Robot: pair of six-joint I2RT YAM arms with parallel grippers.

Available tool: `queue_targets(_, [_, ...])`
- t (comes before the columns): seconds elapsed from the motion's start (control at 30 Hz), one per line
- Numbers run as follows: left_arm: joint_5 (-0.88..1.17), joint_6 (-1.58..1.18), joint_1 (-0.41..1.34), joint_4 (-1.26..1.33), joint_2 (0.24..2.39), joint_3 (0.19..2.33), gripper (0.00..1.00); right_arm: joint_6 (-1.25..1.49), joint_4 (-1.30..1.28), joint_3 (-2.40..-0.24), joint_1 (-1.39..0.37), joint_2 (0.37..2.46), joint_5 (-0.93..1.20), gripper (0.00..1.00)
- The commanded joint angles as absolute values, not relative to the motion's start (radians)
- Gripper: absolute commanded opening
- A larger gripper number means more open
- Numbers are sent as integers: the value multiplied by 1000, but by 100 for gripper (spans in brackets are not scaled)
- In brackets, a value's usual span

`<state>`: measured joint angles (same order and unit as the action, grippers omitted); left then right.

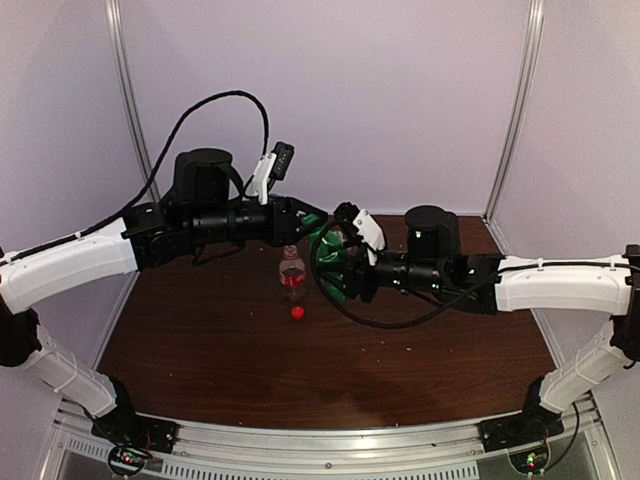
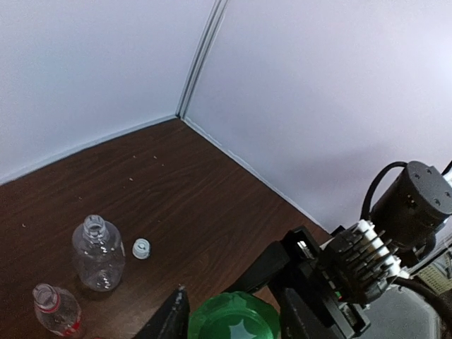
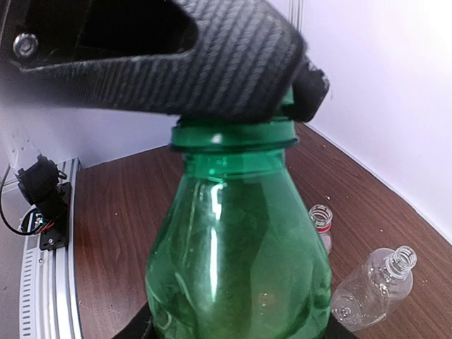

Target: Unscrew the bottle caps

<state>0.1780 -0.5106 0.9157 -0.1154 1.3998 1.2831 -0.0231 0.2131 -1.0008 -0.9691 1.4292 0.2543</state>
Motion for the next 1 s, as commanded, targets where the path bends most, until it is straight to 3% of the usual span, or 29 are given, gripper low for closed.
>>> queue_targets(0.0, [206,-430,907,-95,1368,1284,53,-40,218,-979,-970,1391,302,40])
queue_targets(0.17, [384,-396,840,-48,1322,1229,68,-54,191,-979,-954,1371,447,42])
queue_targets(0.5, [833,-298,772,98,1278,1147,77,-34,166,-1020,-918,1388,842,45])
queue_targets(0.67, [953,-301,771,182,1283,1121,77,15,198,-1055,-912,1435,985,47])
queue_targets(0.97, [1033,-340,782,281,1316,1087,59,116,307,-1065,-900,1484,1082,47])
